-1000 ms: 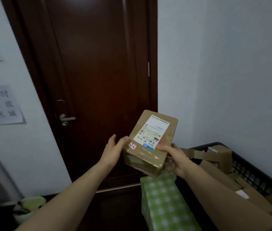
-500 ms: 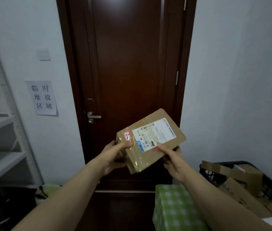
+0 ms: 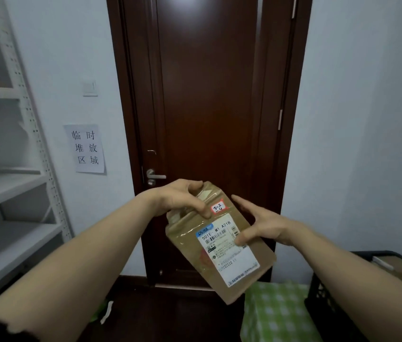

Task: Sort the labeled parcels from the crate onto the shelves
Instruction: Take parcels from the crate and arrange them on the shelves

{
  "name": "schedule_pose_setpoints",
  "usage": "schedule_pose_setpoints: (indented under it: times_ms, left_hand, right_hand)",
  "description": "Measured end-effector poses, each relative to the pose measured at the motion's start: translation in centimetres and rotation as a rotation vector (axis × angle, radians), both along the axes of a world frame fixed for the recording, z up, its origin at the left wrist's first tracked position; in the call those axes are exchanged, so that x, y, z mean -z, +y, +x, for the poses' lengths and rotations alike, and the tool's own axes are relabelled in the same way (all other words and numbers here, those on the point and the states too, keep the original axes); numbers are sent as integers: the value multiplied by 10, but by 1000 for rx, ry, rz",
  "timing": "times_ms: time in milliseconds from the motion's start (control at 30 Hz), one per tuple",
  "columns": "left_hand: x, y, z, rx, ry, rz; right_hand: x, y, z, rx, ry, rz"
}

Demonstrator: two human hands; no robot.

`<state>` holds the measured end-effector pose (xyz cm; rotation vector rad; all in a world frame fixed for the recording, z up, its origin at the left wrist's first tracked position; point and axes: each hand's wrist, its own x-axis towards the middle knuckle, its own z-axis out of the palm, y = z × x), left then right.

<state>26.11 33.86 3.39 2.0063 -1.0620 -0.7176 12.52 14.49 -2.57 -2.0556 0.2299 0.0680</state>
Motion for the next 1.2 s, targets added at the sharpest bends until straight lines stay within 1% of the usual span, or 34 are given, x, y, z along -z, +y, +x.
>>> schedule_pose_setpoints:
  times_ms: [100, 167, 200, 300, 367, 400, 467, 533, 600, 733, 967, 1200]
  left_hand:
    - [-2, 4, 4, 54, 89, -43]
    - [-1, 7, 9, 22, 122, -80]
    - [-1, 8, 7, -43, 119, -120]
    - [14, 9, 15, -396, 30, -333]
    - [31, 15, 20, -516, 154, -427]
    - [39, 19, 18, -522, 242, -415]
    - [53, 24, 7, -415, 365, -344]
    - [61, 25, -6, -326, 409, -286]
    - [66, 25, -13, -291, 427, -294]
    - [67, 27, -11, -329, 428, -323]
    - [65, 39, -15, -393, 358, -319]
    - [72, 74, -7, -510, 339, -335]
  right_hand:
    - [7, -1, 3, -67, 6, 135]
    - [11, 1, 6, -53, -30, 176]
    - [13, 3, 8, -19, -60, 192]
    - [20, 6, 13, 118, -158, 270]
    - [25, 6, 18, 173, -211, 340]
    - [27, 7, 21, 188, -233, 374]
    - [26, 11, 24, 199, -261, 418]
    - [26, 16, 26, 197, -268, 440]
    - [26, 19, 28, 185, -267, 439]
    - [28, 22, 30, 161, -265, 449]
    - [34, 27, 40, 121, -265, 486]
    - [48, 48, 63, 35, -230, 532]
